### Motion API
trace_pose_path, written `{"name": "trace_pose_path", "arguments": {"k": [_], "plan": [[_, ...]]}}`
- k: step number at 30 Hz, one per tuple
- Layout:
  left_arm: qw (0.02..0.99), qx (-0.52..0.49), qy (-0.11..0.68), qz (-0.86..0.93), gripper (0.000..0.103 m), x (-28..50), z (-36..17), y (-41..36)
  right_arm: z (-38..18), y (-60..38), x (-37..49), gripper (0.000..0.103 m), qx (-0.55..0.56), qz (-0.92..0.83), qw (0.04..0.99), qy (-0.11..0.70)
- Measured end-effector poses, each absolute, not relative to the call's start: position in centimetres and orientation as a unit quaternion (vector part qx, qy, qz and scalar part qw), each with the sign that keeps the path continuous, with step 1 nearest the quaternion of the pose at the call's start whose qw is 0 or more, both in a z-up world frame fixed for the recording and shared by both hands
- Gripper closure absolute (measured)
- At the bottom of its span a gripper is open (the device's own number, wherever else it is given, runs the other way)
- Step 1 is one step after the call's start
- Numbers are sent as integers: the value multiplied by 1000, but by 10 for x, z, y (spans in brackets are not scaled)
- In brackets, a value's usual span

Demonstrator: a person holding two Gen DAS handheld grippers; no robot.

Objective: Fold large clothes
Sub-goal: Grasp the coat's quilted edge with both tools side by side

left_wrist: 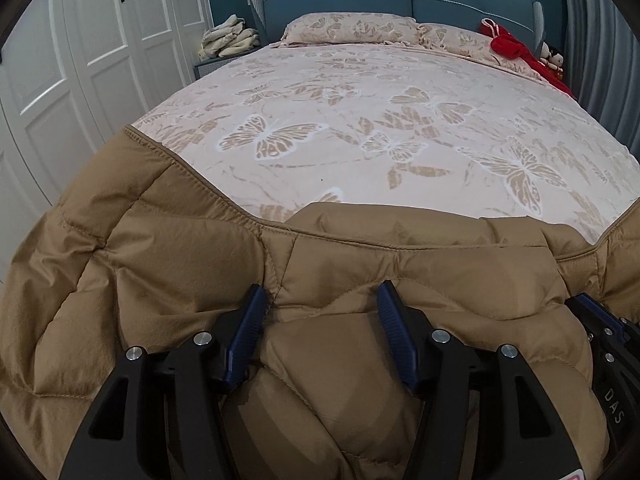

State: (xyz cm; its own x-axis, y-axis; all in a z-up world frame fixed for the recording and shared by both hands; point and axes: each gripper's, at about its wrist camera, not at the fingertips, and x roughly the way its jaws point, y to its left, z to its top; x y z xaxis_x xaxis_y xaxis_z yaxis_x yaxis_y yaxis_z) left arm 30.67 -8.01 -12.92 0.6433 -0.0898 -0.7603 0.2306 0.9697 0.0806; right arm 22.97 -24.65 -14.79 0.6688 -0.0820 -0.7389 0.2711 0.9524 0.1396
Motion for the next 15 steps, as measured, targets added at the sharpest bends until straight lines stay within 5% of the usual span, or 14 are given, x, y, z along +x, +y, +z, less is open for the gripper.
{"name": "trace_pose_path", "arguments": {"k": [15], "plan": [[907,98,402,-79,45,305,-135,-86,-154,-246,230,96,120,-99,909,388]]}}
